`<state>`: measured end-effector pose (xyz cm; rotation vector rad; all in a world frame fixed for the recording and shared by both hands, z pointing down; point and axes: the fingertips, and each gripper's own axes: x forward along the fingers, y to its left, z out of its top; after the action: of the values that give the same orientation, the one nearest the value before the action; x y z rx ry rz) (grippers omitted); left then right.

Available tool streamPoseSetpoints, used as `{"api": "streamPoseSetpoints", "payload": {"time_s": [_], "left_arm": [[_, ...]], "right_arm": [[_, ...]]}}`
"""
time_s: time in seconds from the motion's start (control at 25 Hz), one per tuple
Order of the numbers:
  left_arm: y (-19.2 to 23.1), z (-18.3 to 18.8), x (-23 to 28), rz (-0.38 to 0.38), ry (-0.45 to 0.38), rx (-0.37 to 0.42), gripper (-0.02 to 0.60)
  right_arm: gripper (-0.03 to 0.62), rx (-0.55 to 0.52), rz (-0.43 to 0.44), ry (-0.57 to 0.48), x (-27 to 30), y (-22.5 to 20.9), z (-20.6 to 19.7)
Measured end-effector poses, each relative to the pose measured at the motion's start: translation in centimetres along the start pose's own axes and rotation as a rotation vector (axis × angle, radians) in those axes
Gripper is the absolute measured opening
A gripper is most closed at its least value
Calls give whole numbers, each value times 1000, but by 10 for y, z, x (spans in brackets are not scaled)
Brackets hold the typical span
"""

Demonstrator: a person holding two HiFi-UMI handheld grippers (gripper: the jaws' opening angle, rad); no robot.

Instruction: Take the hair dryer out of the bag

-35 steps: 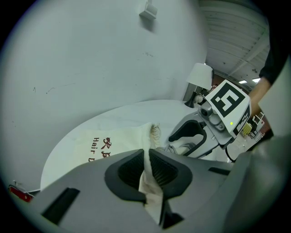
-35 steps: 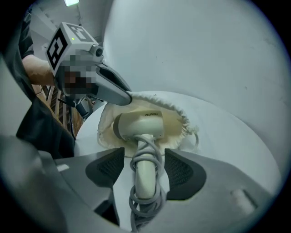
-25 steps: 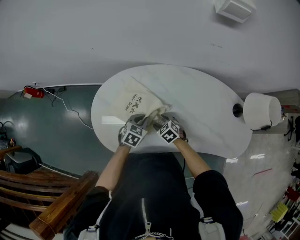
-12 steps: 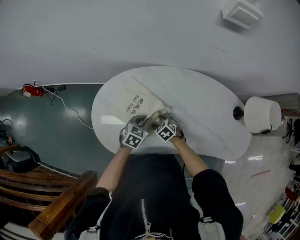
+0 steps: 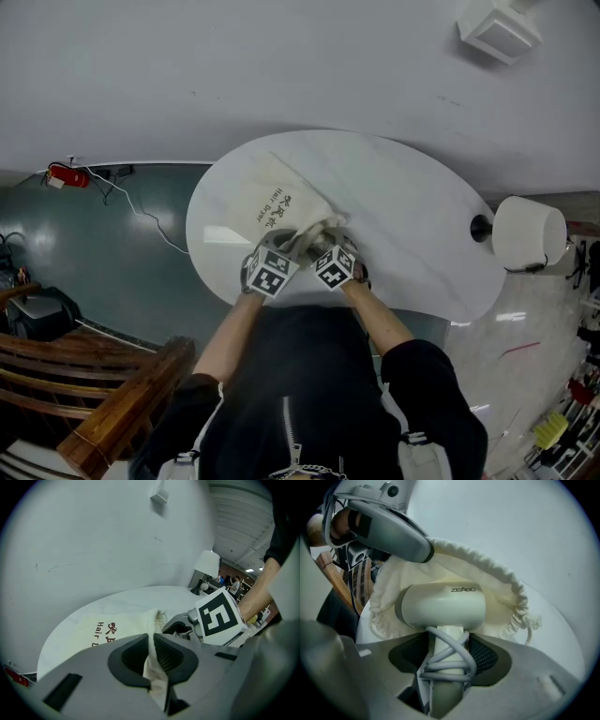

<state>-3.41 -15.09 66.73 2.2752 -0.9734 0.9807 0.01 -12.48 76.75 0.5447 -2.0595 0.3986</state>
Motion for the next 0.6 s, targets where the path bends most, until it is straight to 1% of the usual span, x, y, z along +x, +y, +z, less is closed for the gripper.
{"api": "streamPoseSetpoints", "payload": {"time_s": [0.12, 0.24, 0.4, 0.6], "left_arm": [[0, -1, 1, -2, 5, 0, 37], [1, -2, 1, 0, 4, 0, 37], [2, -2, 1, 3, 0, -3, 37], [3, -1, -1, 7, 0, -5, 37]], "right_arm": [[251, -13, 12, -1, 0, 0, 0], [224, -20, 27, 0, -1, -1, 0], [213, -11, 37, 15, -2, -1, -1], [204, 11, 32, -5, -6, -1, 3]]}}
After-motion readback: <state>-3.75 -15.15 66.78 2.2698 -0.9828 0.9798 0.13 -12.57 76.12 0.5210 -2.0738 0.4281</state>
